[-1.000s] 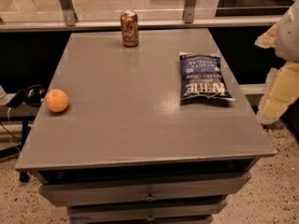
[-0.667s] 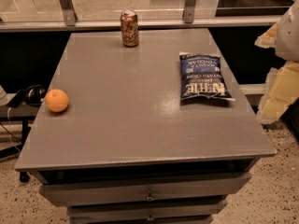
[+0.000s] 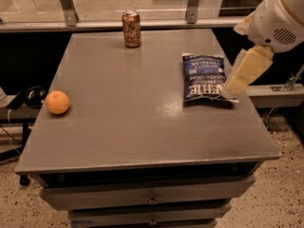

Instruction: Pick orange can

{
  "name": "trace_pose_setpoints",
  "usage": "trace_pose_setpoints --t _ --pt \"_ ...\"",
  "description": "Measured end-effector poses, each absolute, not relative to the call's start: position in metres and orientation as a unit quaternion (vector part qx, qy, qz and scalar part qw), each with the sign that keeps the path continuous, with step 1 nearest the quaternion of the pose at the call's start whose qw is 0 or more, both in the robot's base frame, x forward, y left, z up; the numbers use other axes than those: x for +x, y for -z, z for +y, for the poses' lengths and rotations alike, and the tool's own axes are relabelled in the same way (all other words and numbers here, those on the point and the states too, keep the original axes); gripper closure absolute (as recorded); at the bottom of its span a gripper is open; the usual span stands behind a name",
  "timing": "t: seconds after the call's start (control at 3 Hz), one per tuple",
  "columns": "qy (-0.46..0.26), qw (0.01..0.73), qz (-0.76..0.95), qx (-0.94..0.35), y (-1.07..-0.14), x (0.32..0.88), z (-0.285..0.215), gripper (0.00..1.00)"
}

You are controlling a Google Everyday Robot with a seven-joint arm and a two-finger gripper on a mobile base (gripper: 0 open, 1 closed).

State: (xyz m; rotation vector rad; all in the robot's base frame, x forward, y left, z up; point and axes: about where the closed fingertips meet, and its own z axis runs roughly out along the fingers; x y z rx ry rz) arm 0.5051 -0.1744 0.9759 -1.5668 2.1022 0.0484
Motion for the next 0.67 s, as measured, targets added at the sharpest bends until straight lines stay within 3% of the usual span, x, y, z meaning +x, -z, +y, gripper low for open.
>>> trace_pose_setpoints --t 0.67 --pt "-0.095 0.376 0.782 -0.487 -0.992 0.555 -0.119 0.00"
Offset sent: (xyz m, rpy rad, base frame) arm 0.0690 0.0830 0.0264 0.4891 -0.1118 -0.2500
